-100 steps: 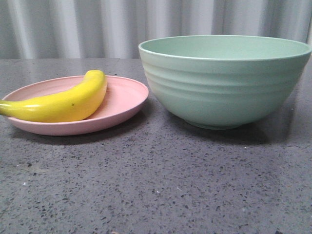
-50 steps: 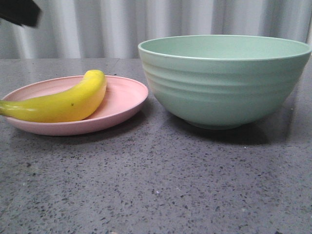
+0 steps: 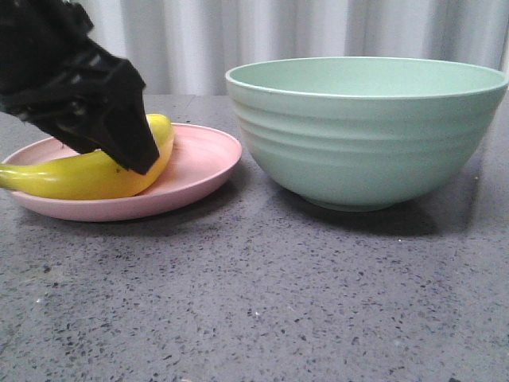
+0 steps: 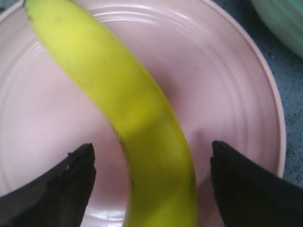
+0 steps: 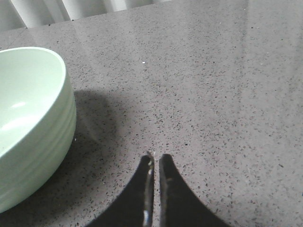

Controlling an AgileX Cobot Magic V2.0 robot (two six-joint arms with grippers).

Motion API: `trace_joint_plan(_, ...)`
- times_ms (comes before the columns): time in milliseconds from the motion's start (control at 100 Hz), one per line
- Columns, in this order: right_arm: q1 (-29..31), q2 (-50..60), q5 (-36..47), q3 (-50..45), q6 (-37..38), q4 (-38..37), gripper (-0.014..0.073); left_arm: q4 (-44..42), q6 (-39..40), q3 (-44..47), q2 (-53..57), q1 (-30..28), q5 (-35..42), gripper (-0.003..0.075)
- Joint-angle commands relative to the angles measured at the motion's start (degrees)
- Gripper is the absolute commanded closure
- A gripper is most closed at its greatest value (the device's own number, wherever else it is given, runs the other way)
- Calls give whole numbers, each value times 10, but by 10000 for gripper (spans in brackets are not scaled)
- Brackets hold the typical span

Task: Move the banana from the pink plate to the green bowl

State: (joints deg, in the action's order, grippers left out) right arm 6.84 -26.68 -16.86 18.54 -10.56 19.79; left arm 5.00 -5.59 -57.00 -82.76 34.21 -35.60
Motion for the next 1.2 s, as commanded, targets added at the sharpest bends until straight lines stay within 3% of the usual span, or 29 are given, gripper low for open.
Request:
trace_joint_plan(0, -1, -7, 41, 16, -3, 3, 655, 6, 4, -20, 2, 4, 35, 248)
trace_joint_plan(210, -1, -7, 41, 16, -3, 3, 655, 6, 4, -20, -8, 4, 36, 254)
trace_joint_plan(470, -1, -7, 38, 16, -3, 3, 655, 6, 4, -20, -8, 4, 40, 421)
trace_joint_plan(620, -1, -7, 31, 16, -3, 3, 655, 6, 4, -20, -8, 4, 45, 479)
trace_joint_plan(870, -26, -9, -16, 43, -3, -8, 654, 10, 3, -45, 7, 6, 46, 479)
trace_joint_plan(1110, -92, -83, -108, 170, -3, -50, 648, 21, -1, -90, 60, 13, 39, 479)
trace_joint_plan(1190, -112, -133, -153, 222, -3, -51, 580, 21, -1, -98, 72, 32, 38, 479)
